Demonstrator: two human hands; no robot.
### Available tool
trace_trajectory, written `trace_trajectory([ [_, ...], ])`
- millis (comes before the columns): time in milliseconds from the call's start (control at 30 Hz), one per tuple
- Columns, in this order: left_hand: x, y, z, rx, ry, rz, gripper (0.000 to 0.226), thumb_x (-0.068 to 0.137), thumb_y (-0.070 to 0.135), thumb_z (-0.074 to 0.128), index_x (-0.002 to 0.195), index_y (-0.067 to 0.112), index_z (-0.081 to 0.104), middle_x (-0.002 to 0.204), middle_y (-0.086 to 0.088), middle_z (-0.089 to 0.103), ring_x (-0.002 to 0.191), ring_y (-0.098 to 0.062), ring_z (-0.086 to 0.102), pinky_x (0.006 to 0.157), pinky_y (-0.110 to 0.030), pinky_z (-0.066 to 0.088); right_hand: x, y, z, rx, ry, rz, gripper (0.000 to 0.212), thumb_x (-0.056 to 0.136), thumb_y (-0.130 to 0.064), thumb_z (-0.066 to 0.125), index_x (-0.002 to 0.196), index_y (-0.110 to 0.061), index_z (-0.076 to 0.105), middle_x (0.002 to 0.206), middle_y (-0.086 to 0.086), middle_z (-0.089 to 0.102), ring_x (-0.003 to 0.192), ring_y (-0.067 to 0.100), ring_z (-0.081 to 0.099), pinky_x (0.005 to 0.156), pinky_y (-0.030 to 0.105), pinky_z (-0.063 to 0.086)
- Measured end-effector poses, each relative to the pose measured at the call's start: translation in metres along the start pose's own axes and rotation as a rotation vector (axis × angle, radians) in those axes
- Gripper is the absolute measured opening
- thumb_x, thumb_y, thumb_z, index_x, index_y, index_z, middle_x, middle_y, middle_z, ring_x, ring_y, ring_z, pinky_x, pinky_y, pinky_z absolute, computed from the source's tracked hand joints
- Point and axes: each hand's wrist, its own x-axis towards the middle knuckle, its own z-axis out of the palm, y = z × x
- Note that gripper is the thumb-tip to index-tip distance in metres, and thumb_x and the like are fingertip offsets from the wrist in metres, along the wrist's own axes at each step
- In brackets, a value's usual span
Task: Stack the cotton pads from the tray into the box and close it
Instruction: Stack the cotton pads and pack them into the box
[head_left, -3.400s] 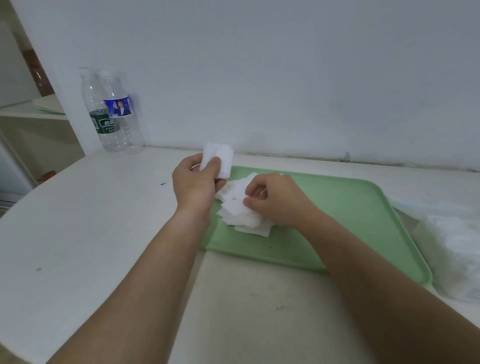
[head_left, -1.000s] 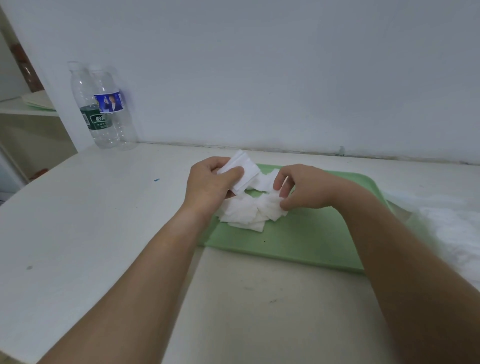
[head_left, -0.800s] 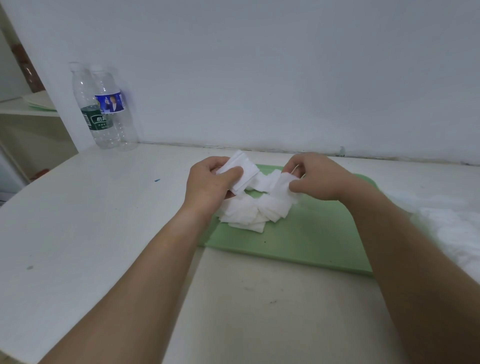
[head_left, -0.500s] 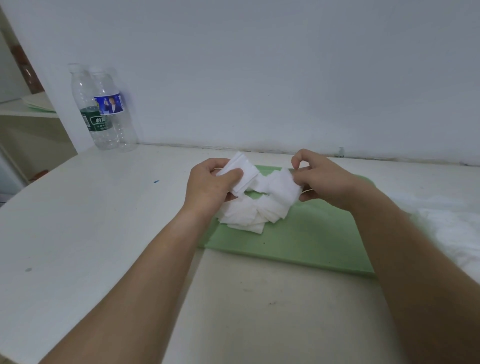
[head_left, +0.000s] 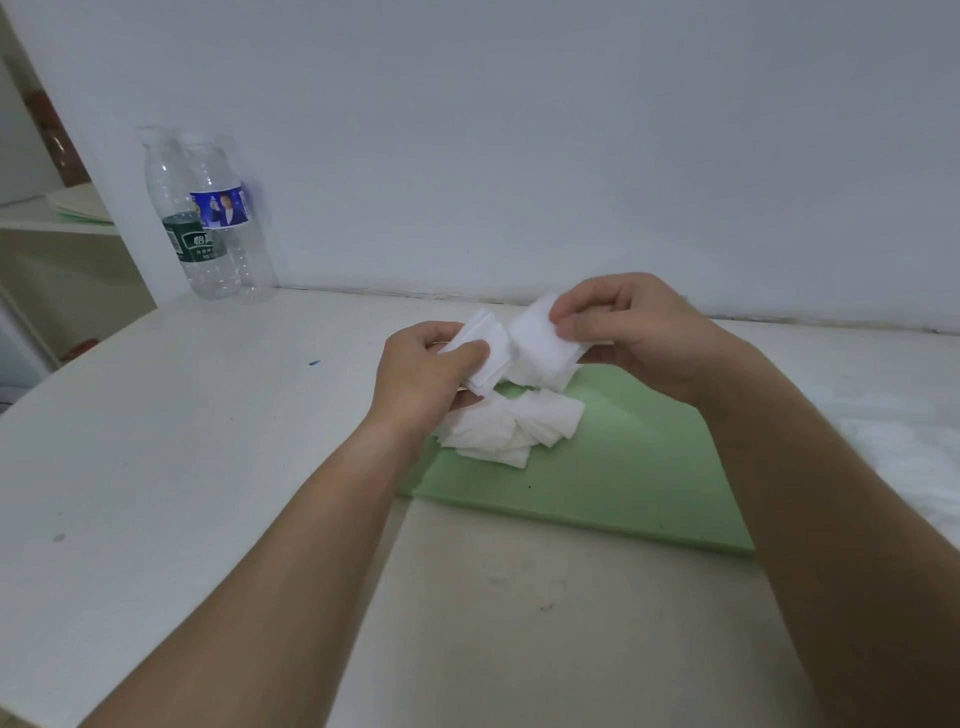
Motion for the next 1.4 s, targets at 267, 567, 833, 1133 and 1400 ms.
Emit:
trace_trajectory([
  [267,-0.006,0.006,0.004,-0.06,-0.123,0.007,0.019,0.087,0.01,0.075,0.106,0.011,0.072,0.085,-0.003,0.077,0.073,-0.015,0.074,0.065,-0.026,0.059,-0.003,-0.012,0.015,0.087,-0.053,0.0,0.037,0.081,0.012,0.071,0.109,-0.01,0.059,0.09,0.015,0.072,0.08,0.025,0.072,0.07,0.032,0.058],
  [567,-0.008,0.006,0.007,-0.088,-0.227,0.025,0.02,0.095,0.006,0.065,0.114,0.009,0.072,0.095,-0.008,0.078,0.082,-0.019,0.076,0.067,-0.026,0.059,0.0,-0.007,0.02,-0.009,0.091,0.096,0.033,0.076,0.003,0.081,0.101,-0.009,0.063,0.089,0.013,0.074,0.081,0.025,0.074,0.067,0.031,0.06],
  [833,-0.008,0.008,0.007,-0.097,-0.225,-0.018,0.025,0.1,0.014,0.052,0.098,0.008,0.077,0.088,-0.008,0.075,0.08,-0.023,0.075,0.069,-0.032,0.06,0.001,-0.006,0.023,-0.239,0.174,0.069,0.035,0.071,-0.004,0.085,0.098,-0.013,0.066,0.082,0.007,0.066,0.064,0.014,0.064,0.06,0.024,0.055],
  [1133,-0.019,0.012,0.003,0.002,-0.227,0.133,0.027,0.089,0.004,0.071,0.115,0.013,0.071,0.1,-0.007,0.078,0.095,-0.024,0.075,0.089,-0.043,0.061,-0.013,-0.015,0.031,-0.397,0.248,-0.023,0.043,0.08,-0.021,0.076,0.119,-0.033,0.063,0.111,-0.013,0.065,0.089,0.009,0.069,0.08,0.028,0.056],
  [1400,-0.043,0.023,0.02,0.069,-0.293,0.265,0.029,0.087,0.002,0.076,0.113,0.012,0.069,0.107,-0.004,0.073,0.088,-0.015,0.075,0.075,-0.025,0.059,-0.053,-0.031,0.015,-0.44,0.102,0.001,0.016,0.084,-0.014,0.077,0.094,-0.024,0.069,0.101,0.008,0.072,0.096,0.029,0.071,0.085,0.041,0.059],
])
